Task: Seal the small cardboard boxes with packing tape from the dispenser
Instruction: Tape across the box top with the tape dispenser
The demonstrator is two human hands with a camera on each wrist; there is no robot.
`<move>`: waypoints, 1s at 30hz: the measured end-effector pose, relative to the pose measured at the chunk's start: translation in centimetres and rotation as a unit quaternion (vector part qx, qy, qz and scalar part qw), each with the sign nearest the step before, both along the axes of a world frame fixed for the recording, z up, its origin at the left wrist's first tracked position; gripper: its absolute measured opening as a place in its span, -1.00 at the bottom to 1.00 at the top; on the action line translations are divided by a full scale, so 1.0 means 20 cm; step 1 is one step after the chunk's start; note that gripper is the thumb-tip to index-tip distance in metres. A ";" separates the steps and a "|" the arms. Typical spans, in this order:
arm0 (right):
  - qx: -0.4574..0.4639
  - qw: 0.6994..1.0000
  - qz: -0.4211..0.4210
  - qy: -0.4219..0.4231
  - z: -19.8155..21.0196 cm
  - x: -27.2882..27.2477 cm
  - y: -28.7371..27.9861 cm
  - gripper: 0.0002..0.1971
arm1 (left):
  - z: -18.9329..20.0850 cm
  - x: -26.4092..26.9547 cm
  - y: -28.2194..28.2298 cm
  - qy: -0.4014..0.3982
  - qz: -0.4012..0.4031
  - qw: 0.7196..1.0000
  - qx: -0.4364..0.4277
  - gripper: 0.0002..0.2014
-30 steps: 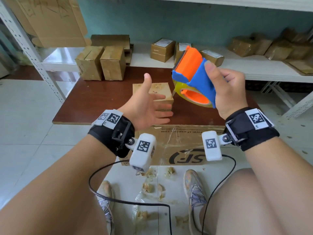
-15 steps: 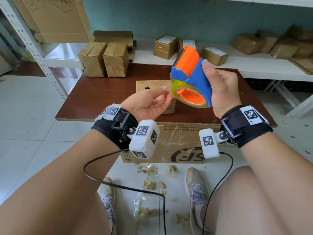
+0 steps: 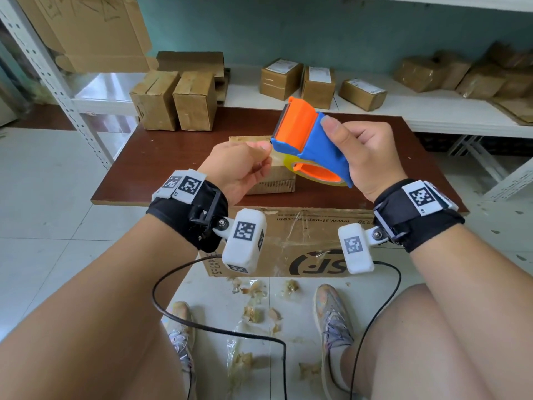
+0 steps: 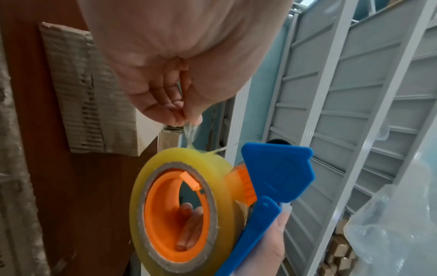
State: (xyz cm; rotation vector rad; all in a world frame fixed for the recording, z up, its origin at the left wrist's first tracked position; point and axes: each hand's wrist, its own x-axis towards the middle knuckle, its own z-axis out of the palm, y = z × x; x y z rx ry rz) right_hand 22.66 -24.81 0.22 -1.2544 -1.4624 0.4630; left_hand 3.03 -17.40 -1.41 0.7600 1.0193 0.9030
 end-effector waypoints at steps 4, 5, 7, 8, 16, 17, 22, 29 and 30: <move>-0.011 0.999 -0.017 -0.041 0.02 0.05 -0.03 -0.40 | 0.03 -0.09 0.09 -0.010 0.070 0.997 0.023 -0.85; -0.021 0.997 -0.031 -0.064 0.02 0.07 -0.04 -0.44 | 0.04 -0.14 0.12 -0.031 0.081 0.996 0.029 -0.87; -0.047 0.992 -0.060 -0.102 0.00 0.13 -0.05 -0.39 | 0.06 -0.22 0.15 -0.061 0.067 0.995 0.049 -0.87; -0.059 0.990 -0.070 -0.105 -0.01 0.15 -0.05 -0.33 | 0.06 -0.23 0.15 -0.061 0.057 0.995 0.060 -0.88; -0.129 0.970 -0.124 -0.163 -0.05 0.16 -0.02 -0.12 | -0.01 -0.17 0.10 0.032 0.093 0.981 0.165 -0.91; -0.130 0.968 -0.131 -0.168 -0.05 0.15 -0.02 -0.09 | -0.01 -0.15 0.09 0.031 0.102 0.979 0.175 -0.89; -0.138 0.960 -0.147 -0.192 -0.05 0.12 0.00 -0.08 | -0.02 -0.10 0.08 0.020 0.139 0.967 0.212 -0.86; -0.164 0.944 -0.186 -0.218 -0.09 0.10 0.05 -0.18 | -0.03 -0.09 0.05 0.031 0.115 0.956 0.269 -0.92; -0.168 0.942 -0.192 -0.217 -0.10 0.09 0.05 -0.18 | -0.03 -0.08 0.04 0.041 0.112 0.950 0.290 -0.91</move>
